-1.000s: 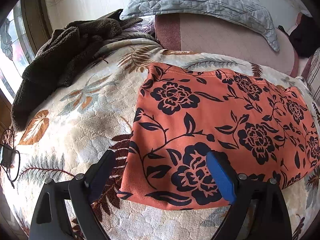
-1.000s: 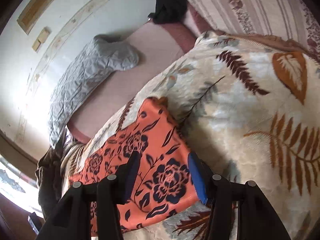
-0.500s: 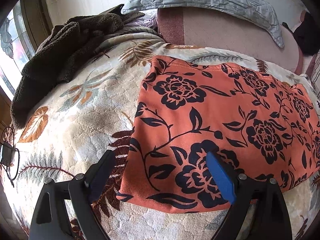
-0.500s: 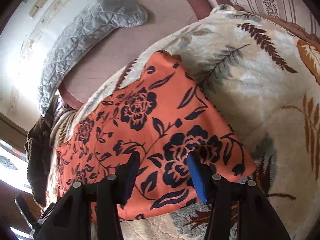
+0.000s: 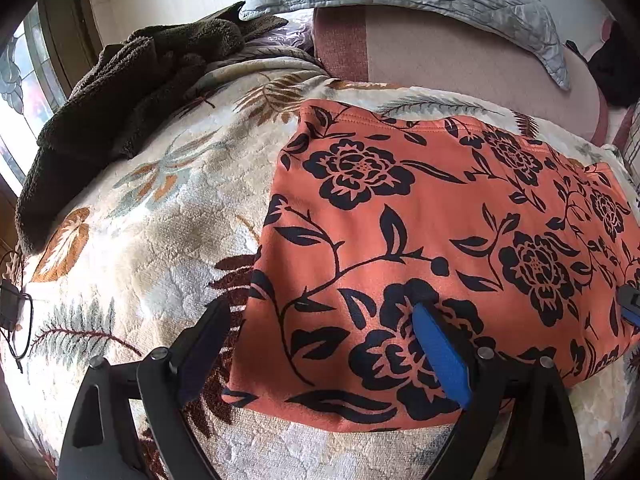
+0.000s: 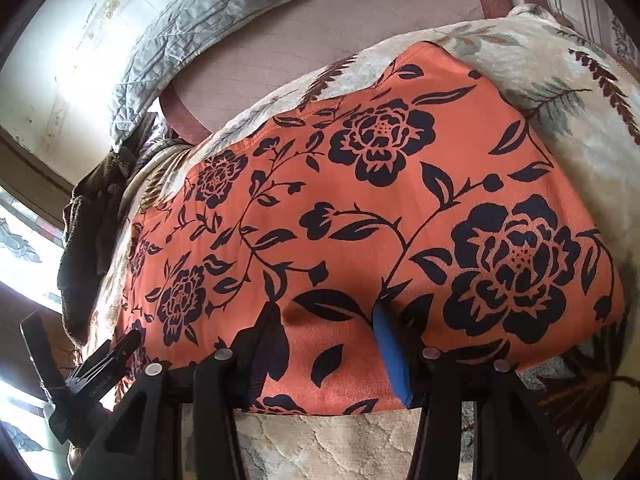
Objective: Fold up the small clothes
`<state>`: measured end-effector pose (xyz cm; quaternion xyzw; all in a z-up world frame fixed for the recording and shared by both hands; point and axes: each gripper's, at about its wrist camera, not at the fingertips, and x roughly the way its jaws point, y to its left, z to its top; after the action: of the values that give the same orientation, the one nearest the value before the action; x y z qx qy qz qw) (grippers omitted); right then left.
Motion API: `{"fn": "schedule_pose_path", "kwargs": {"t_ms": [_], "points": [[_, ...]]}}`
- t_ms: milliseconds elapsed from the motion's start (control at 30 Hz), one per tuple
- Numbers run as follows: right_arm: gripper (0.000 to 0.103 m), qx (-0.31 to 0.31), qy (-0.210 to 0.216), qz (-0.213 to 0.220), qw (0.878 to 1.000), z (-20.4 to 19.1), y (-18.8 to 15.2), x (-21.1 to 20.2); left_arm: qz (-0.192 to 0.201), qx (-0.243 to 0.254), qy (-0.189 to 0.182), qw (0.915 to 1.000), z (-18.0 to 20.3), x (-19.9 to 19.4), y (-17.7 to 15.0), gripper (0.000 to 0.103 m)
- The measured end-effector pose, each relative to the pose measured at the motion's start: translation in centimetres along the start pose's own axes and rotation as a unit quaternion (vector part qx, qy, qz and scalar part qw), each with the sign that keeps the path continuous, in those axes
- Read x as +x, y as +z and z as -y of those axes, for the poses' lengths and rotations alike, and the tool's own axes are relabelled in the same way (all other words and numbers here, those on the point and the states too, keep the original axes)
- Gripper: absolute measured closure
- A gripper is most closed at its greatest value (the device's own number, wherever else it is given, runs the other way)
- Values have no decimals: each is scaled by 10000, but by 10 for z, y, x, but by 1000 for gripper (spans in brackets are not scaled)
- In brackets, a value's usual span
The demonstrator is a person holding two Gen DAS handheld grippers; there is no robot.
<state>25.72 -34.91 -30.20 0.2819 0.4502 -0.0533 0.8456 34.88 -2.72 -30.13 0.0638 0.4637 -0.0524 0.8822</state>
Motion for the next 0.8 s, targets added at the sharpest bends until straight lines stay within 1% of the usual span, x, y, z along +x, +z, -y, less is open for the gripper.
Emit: {"fn": "schedule_pose_path", "kwargs": {"t_ms": [67,167,267,333,433,500,667,800], "points": [[49,-17,159,141,9998,-2,0,-6,-1,-3,3,10000,0,0,0,10],[49,-287,400,394,9980,-15,1,-16,1,-5,2,10000,0,0,0,10],[49,-557,612,347,9960,-29,-3,-15,3,-7,-1,10000,0,0,0,10],[49,-688,557,170,9959,-36,-8,-7,5,-1,2,10000,0,0,0,10],[50,-741,242,-268,9966,-38,-15,14,-8,-12,-2,10000,1,0,0,10],[51,-774,190,-250,9965,-38,-17,14,-5,-4,-12,10000,1,0,-1,10],[51,-693,226,-251,9970,-37,-16,15,-16,-4,-40,10000,0,1,0,10],[50,-765,152,-268,9966,-37,-17,15,-24,-8,-49,10000,0,2,0,10]]}}
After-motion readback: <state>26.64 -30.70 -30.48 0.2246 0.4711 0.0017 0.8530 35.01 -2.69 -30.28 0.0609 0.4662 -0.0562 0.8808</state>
